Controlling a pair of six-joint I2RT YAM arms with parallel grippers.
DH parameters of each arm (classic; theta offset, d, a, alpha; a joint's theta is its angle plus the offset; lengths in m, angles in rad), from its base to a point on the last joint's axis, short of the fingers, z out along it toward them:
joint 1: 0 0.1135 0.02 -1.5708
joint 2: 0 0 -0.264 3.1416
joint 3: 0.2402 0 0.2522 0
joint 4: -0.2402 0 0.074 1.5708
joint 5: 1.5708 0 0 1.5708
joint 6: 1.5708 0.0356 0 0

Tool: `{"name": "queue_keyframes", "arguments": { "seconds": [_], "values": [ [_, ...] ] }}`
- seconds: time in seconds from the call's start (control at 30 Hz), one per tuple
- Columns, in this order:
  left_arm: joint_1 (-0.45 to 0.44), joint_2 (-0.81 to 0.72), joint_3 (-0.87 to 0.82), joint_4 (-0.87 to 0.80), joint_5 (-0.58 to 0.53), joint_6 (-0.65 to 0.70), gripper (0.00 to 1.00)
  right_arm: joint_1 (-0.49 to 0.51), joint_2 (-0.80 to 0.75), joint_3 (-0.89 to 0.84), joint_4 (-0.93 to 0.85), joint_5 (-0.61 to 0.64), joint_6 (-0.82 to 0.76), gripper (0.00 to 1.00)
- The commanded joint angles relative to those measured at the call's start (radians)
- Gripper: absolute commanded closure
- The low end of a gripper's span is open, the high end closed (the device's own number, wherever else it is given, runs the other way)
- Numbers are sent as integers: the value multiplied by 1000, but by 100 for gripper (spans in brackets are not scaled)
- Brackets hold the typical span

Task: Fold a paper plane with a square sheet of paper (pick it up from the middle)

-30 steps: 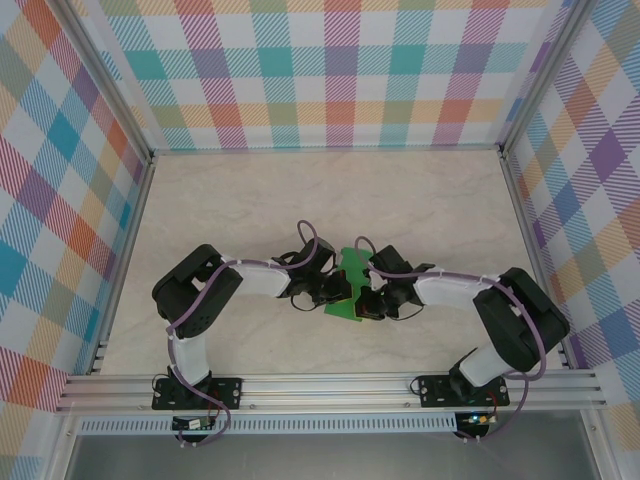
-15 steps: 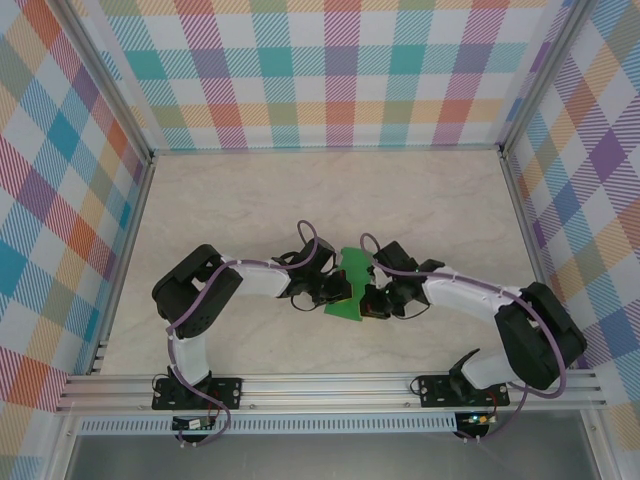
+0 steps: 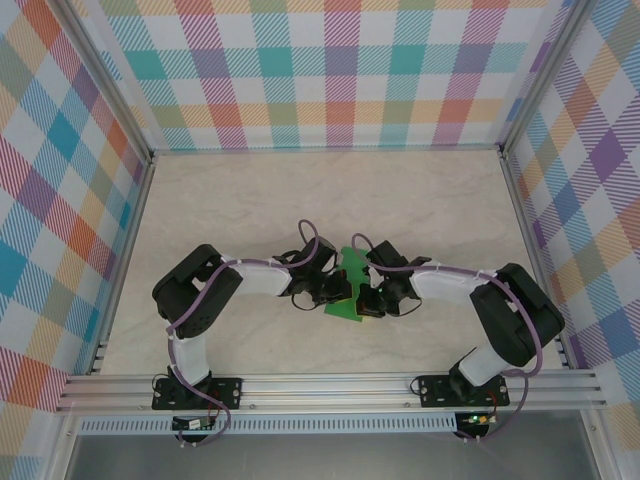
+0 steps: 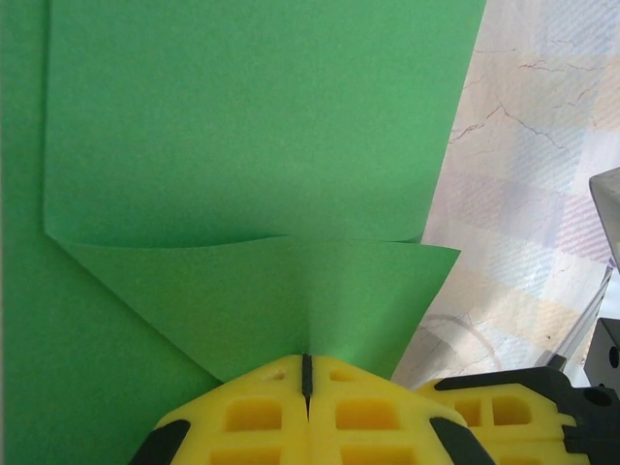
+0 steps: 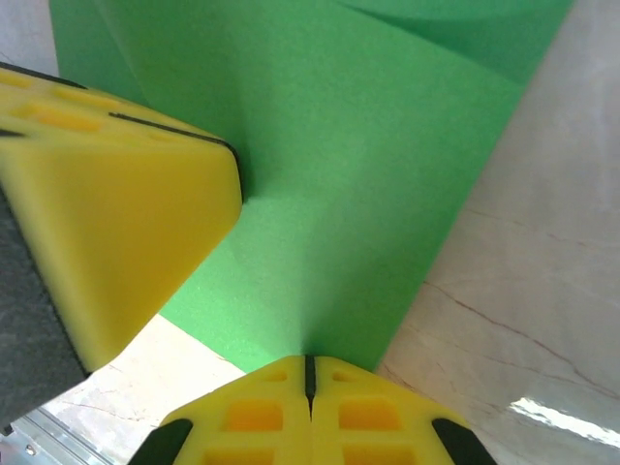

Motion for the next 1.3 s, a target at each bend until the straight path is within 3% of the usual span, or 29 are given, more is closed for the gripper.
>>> {"name": "queue_keyframes", "arguments": {
  "seconds": [0.0,0.3,0.47,0.63,0.8,0.93,1.27],
  "values": [
    [-5,-35,-8,-4,-1,-6,100,6,28,-30,-24,34,-14,100],
    [-18,-58,-87,154,83,-44,100,6,54,-27,-23,42,-13,100],
    [-41,-32,-73,139,81,-19,100,7,62,-27,-25,42,-12,100],
    [-46,-4,-56,83,33,15,100,9,67,-30,-33,46,-14,100],
    [-45,9,-30,-15,-83,63,100,9,73,-28,-62,71,-25,100],
    [-13,15,13,-86,-134,123,100,8,77,-25,-98,100,-48,100],
    [138,55,93,-170,-118,261,100,9,79,-22,-121,123,-67,100]
  ]
}}
